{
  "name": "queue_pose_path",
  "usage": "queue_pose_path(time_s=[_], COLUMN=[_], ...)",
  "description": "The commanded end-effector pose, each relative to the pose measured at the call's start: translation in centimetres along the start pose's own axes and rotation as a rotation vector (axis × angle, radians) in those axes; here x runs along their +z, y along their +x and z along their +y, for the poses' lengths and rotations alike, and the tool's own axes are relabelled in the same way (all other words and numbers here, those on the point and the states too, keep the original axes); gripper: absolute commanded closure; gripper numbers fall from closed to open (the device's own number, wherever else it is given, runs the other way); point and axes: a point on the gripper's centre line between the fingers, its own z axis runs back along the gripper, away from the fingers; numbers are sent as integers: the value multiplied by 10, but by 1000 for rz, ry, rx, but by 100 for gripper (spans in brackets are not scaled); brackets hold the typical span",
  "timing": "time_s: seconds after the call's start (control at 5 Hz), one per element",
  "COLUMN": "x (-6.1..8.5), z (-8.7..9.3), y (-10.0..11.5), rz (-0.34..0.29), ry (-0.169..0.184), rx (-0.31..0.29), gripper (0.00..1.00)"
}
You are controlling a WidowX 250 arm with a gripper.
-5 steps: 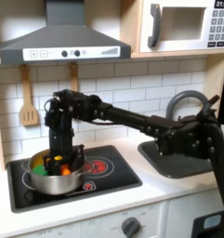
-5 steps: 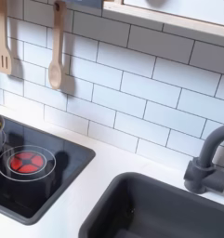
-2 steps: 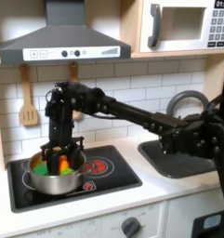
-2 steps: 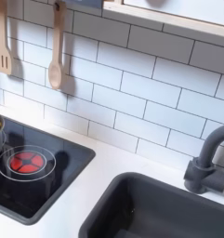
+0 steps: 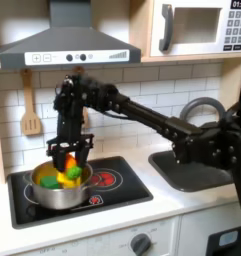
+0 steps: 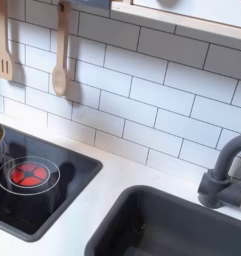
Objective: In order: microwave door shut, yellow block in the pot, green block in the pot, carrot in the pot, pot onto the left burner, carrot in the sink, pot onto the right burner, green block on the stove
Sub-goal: 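Take the carrot out of the pot and put it in the sink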
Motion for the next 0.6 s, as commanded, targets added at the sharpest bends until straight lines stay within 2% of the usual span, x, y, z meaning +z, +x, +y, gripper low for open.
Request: queue_pose_path(time_s=[0.0,0.2,0.4], x=[29,37,56], z=[-38,-74,-111], y=[4,-5,-18], rz=[-38,-49,-94], ry=[-28,-72,-107], rx=[-126,-213,-291], gripper=[100,100,100])
